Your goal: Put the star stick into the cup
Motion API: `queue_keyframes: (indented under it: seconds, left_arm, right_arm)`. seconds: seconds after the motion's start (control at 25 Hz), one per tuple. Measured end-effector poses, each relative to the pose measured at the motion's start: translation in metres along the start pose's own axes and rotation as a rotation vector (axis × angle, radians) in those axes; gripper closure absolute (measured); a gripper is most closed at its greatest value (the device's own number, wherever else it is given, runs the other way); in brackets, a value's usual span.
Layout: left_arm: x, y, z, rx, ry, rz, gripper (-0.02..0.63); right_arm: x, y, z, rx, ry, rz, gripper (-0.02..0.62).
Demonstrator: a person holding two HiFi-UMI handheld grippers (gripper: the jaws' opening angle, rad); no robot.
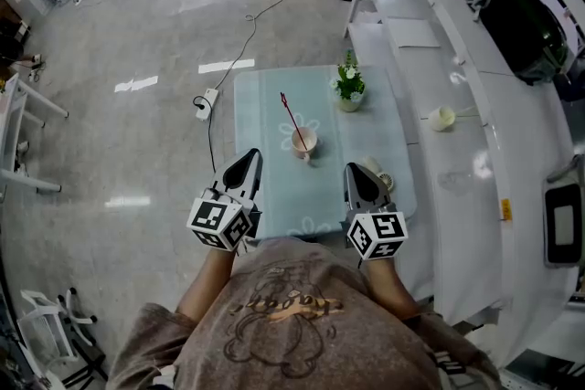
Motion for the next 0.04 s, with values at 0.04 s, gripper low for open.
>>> queue_keyframes:
  seconds: [0.04]
  left_arm:
    - [0.0009, -0.0002, 0.0005, -0.001, -0.001, 0.0, 0.584]
  right_arm:
    - [0.0005, 0.0, 0.0007, 0.0, -0.001, -0.001, 0.595]
Point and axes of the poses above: the fingertips, and each gripper's own axes: x forward along the fingers, z to its right, y out of its top, the point moved 7 cm from there along -x, backward along the fingers, and after that the axes turned 11 degrees about x, right-handed, at the moved point
